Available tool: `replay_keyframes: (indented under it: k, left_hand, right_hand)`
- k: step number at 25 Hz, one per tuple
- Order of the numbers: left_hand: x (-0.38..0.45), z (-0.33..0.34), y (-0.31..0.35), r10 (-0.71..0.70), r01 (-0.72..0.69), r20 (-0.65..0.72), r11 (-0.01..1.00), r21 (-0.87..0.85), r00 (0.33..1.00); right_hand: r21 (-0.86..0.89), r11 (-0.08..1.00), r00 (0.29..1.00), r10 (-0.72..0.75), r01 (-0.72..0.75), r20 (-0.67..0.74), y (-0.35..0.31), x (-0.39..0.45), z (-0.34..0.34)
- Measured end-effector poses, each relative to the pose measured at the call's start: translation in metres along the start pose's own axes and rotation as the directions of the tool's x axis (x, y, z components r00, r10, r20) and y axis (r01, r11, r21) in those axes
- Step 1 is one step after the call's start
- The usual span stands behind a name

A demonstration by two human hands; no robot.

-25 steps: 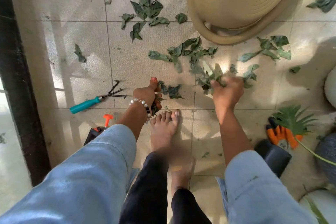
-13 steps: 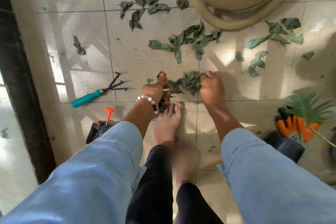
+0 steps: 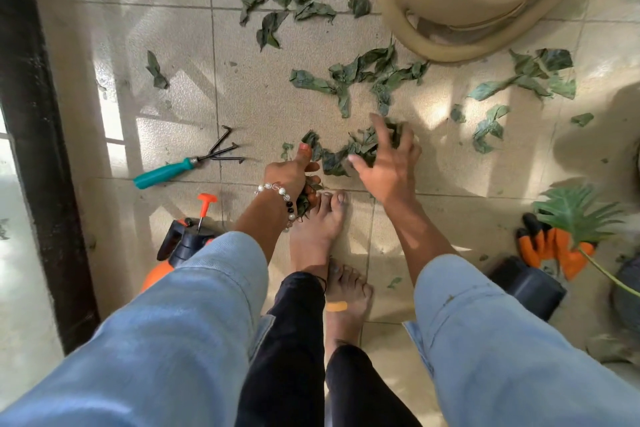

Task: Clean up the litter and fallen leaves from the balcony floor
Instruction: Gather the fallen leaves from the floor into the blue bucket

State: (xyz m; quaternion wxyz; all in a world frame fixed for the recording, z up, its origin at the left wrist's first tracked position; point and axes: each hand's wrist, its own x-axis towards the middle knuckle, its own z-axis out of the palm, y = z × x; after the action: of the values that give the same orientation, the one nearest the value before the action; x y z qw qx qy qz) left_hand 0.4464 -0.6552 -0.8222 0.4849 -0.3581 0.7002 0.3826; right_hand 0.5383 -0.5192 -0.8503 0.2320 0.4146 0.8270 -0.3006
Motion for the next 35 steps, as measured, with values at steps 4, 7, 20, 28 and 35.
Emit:
replay_keyframes:
  k: [4,7,20,28,35]
  left_hand:
    - [0.006,-0.001,-0.005,0.006,-0.006,-0.001,1.0,-0.03,1.0]
    - [0.002,-0.004,-0.003,0.005,-0.004,0.017,0.997,-0.08,1.0]
    - [-0.223,-0.038,0.058,0.036,0.075,0.151,0.738,-0.671,0.988]
    - [-0.478,-0.107,0.145,0.277,0.036,0.214,0.533,-0.845,0.937]
    - [-0.576,-0.173,0.24,0.441,-0.256,0.101,0.675,-0.692,0.892]
  right_hand:
    - [-0.265,0.951,0.98,-0.183,0.157,-0.076,-0.005,0.005,0.026]
    - [0.073,0.974,0.949,-0.188,0.213,-0.254,0.011,0.01,0.03]
    - [0.955,0.191,0.971,0.122,-0.226,0.205,-0.11,-0.186,-0.205]
    - [0.915,0.388,0.993,-0.076,0.109,-0.087,-0.267,-0.348,-0.383]
    - [0.786,0.481,0.917,-0.118,0.388,-0.38,-0.39,-0.364,-0.455]
